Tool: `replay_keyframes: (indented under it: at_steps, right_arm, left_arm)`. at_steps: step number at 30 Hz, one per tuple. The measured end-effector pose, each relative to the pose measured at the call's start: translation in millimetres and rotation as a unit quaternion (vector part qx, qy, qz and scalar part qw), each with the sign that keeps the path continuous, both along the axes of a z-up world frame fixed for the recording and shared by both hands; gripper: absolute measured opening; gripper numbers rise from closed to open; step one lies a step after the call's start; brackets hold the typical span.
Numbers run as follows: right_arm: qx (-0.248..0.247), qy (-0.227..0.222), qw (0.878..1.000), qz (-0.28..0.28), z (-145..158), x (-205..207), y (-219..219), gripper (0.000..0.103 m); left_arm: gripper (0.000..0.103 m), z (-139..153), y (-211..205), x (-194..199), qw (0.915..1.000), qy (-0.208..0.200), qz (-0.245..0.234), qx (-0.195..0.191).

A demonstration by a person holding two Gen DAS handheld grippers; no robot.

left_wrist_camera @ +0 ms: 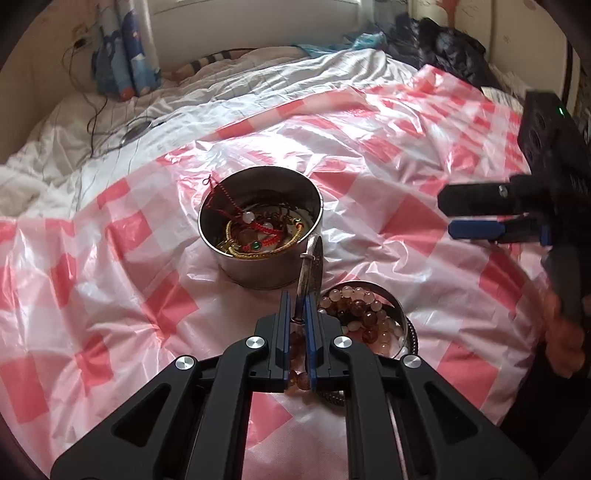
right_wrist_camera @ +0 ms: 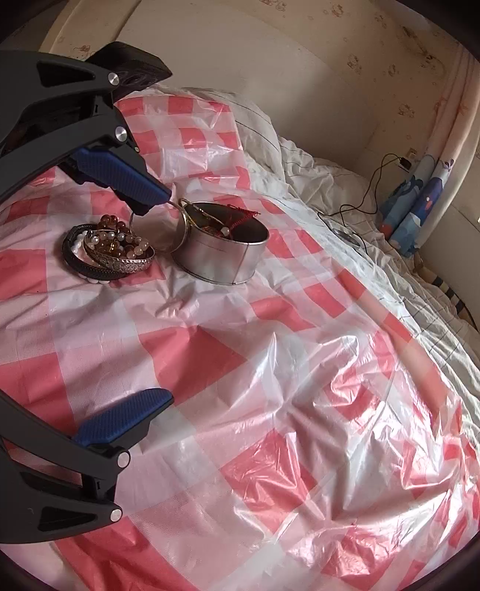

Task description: Organize jewelry

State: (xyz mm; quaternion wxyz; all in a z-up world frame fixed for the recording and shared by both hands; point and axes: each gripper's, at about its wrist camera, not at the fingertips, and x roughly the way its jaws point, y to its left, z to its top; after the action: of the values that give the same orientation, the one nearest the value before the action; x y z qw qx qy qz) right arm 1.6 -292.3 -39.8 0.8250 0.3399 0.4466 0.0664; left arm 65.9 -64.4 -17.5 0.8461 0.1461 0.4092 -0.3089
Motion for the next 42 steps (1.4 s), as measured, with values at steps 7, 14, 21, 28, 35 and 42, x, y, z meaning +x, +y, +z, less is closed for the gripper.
replay_keyframes:
  at_steps: [7,14,21,28,35,42]
  right_arm:
    - [0.033,-0.006,0.990,0.140,-1,9,56,0.095]
    - [0.062,0.036,0.982,0.174,-20,21,70,0.095]
    - [0.110,0.072,0.982,0.139,-42,28,47,0.040]
    - [0.115,0.056,0.982,0.137,-38,27,44,0.015]
    - [0.116,0.064,0.982,0.137,-40,30,45,0.025]
    - [0.114,0.055,0.986,0.109,-37,32,38,0.058]
  left_arm:
    - [0.006,-4,40,23,0.9889,0.079,0.063,-0.109]
    - [0.006,-4,50,34,0.9825,0.093,0.087,-0.136]
    - [0.006,-2,53,36,0.9808,0.095,0.094,-0.142]
    - [0.006,-3,53,37,0.9808,0.095,0.100,-0.138]
    - [0.006,-5,52,38,0.9810,0.097,0.101,-0.135]
    - [0.006,-6,52,38,0.9808,0.098,0.103,-0.134]
